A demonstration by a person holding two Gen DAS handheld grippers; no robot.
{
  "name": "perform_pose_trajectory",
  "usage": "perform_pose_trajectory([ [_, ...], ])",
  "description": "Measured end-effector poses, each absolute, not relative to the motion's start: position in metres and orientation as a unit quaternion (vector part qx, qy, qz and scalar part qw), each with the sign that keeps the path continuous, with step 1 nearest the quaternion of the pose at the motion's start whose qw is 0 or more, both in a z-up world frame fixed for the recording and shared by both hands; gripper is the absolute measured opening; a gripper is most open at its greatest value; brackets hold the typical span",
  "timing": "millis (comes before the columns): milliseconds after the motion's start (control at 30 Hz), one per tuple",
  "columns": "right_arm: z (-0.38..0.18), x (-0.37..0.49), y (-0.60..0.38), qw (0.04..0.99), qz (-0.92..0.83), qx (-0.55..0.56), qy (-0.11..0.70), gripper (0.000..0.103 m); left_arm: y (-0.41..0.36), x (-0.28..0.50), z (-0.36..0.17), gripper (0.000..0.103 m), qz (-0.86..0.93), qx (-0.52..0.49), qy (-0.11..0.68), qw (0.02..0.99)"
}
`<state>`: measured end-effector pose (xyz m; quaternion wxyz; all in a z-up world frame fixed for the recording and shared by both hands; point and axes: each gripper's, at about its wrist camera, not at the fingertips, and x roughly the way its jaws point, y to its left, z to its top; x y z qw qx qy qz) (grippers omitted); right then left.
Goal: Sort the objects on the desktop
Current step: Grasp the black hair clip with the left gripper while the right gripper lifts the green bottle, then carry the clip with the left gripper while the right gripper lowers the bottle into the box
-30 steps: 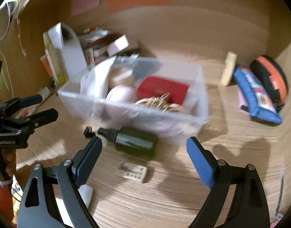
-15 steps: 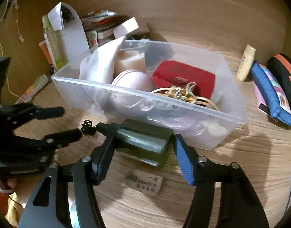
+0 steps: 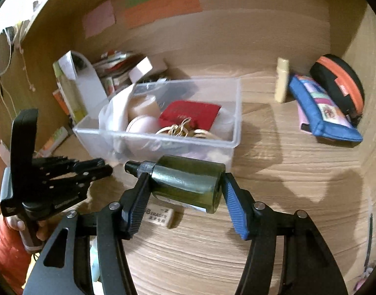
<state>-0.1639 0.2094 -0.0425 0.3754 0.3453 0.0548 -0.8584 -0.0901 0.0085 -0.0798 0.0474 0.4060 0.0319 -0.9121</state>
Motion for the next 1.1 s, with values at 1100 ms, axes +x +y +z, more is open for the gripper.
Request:
perform_pose_trajectory([
  [1100, -0.013, -0.198, 0.148, 0.396, -0.861, 0.311, 0.076, 0.055, -0.034, -0.117, -0.025, 0.02, -0.939, 0.322, 0.082, 0.085],
])
